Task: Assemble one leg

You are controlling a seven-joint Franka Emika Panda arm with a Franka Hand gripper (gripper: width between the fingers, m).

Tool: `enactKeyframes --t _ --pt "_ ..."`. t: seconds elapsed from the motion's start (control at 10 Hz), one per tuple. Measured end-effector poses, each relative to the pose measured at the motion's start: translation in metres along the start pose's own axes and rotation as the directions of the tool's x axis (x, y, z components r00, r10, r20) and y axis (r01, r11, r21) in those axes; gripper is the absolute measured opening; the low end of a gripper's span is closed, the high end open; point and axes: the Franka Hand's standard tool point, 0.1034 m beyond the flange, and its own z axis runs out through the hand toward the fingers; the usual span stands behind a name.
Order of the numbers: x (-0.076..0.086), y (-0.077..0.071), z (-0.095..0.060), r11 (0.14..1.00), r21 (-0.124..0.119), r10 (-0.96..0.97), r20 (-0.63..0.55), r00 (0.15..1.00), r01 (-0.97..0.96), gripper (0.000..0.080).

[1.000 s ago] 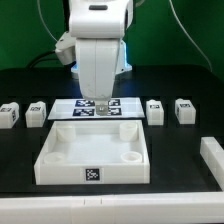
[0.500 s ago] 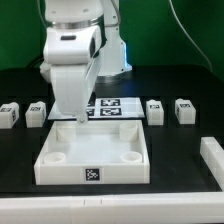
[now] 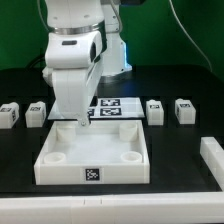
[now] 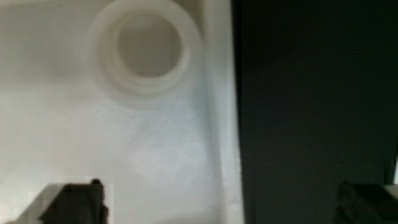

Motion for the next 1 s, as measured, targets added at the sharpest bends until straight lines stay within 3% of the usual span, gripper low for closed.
enactKeyframes --t 0.4,0.7,1.0 --pt "0.000 0.005 0.019 0.999 -0.042 0.003 -0.009 1.000 -0.003 0.0650" --pt "0.004 0.010 0.018 0.999 -0.045 0.006 -0.006 1.000 -0.006 0.0650" --pt "0.003 0.010 0.018 0.999 -0.044 0.004 -0.005 1.000 -0.004 0.0250"
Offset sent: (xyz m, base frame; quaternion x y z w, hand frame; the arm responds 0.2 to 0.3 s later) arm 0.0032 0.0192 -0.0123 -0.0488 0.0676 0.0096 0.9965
